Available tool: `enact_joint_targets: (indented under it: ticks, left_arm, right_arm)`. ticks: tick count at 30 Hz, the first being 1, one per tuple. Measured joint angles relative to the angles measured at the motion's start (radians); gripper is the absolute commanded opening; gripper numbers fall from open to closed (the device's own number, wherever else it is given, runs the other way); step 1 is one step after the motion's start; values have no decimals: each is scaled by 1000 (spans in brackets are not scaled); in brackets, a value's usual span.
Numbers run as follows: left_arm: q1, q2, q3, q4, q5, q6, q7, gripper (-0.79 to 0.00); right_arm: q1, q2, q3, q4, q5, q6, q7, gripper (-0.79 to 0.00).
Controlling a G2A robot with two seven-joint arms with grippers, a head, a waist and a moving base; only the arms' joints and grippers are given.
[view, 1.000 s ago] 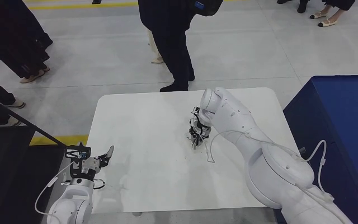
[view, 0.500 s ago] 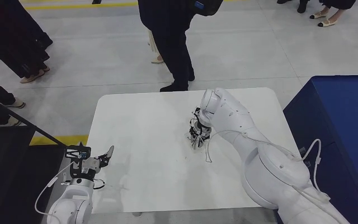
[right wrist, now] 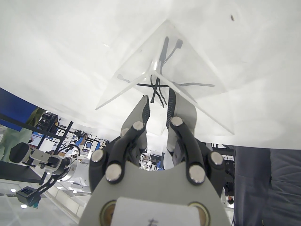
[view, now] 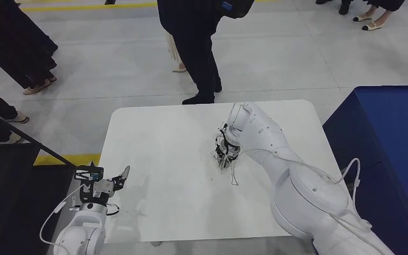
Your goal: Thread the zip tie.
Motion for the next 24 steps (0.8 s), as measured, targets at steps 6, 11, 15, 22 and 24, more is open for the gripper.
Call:
enact_joint_targets:
  ticks: [6,11,15,22,24]
  left_arm:
    - [0,0,0,0,0,0,0,0]
    - [0,0,0,0,0,0,0,0]
    - [0,0,0,0,0,0,0,0]
    - [0,0,0,0,0,0,0,0]
    - [0,0,0,0,0,0,0,0]
  right_arm:
    - [-4,-9,5,25,3,1,-1,-711]
    - [-8,-17,9,38,0,6,-6,-785]
    - [-3,-19,15,49,-1,-2,1,-785]
    - [14,-2,25,55,-7,-41,41,-785]
    - [20,13,32,55,0,-64,63,-785]
